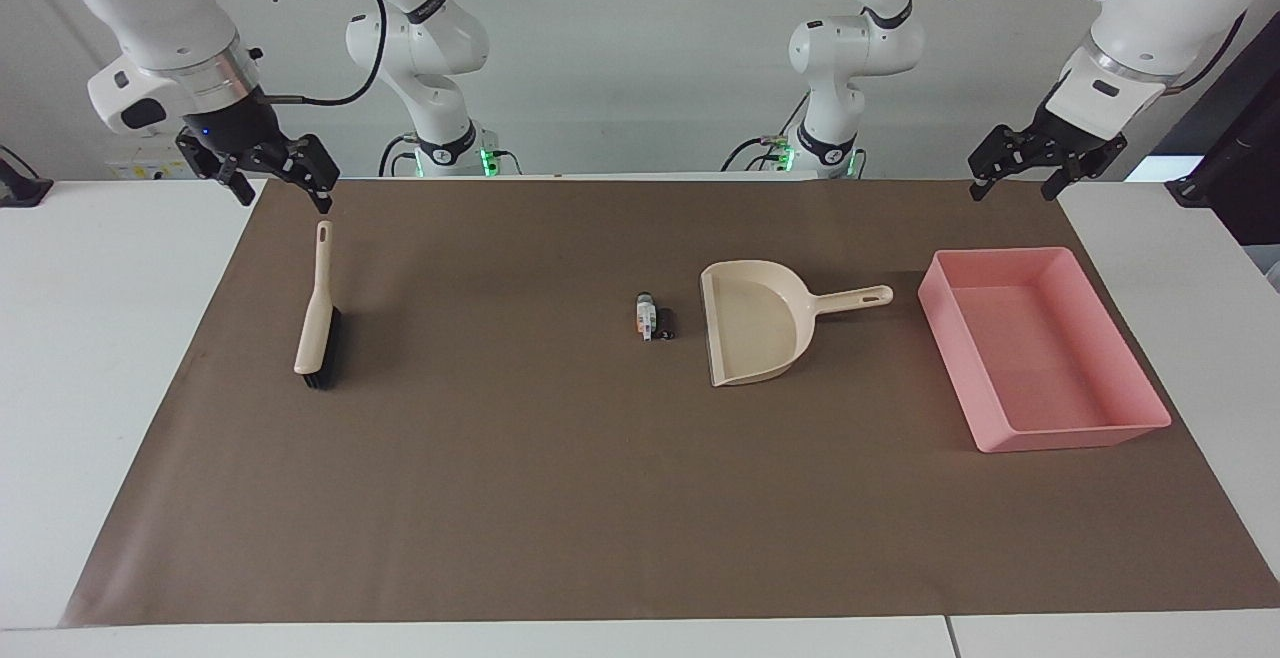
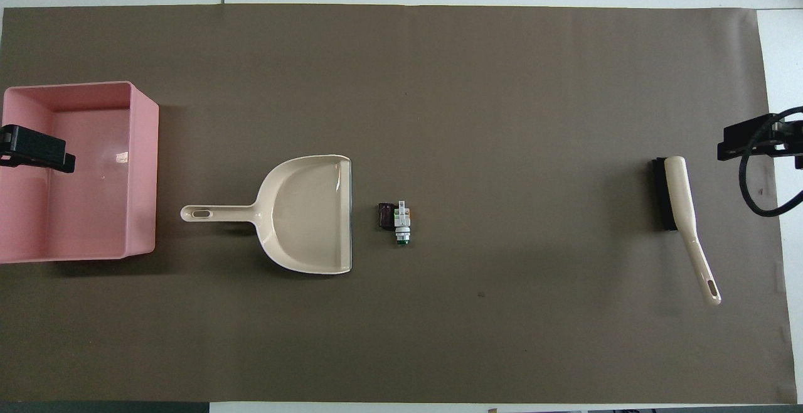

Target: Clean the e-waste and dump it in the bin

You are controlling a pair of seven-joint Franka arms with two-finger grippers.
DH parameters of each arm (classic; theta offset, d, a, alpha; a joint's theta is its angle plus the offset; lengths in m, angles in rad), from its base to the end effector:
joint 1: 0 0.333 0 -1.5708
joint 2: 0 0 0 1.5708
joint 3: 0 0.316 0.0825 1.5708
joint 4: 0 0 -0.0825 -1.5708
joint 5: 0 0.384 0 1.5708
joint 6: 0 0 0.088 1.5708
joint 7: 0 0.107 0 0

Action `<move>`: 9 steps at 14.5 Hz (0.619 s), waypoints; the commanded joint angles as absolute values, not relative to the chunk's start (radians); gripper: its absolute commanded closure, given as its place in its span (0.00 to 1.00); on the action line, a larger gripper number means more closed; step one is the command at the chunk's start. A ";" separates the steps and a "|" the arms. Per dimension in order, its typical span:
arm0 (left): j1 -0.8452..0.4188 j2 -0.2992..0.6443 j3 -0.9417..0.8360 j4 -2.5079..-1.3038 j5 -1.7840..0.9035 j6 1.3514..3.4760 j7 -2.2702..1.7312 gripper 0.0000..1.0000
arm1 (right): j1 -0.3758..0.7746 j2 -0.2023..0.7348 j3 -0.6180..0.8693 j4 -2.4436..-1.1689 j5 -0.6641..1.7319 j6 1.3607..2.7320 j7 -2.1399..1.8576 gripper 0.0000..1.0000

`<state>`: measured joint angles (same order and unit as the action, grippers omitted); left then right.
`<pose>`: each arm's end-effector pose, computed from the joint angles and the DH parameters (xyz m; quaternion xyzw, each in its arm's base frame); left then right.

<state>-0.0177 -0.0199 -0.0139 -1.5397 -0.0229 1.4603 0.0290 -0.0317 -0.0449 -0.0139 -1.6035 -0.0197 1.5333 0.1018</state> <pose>0.5366 -0.0197 0.6405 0.9990 -0.0312 -0.0298 0.0112 0.5358 -0.0268 0.6304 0.9971 -0.0739 -0.0124 0.0099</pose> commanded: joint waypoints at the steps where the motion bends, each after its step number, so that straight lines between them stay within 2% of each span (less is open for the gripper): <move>1: -0.003 -0.035 -0.026 -1.549 -0.018 1.471 0.028 0.01 | -0.038 -0.058 -0.017 -1.611 -0.002 1.523 0.077 0.00; 9: -0.017 -0.032 -0.026 -1.551 -0.009 1.462 0.078 0.01 | -0.038 -0.064 -0.020 -1.620 -0.008 1.520 0.083 0.00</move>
<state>-0.0182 -0.0200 -0.0170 -1.5402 -0.0220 1.4595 0.0655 -0.0320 -0.0450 -0.0184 -1.6037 -0.0197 1.5312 0.1018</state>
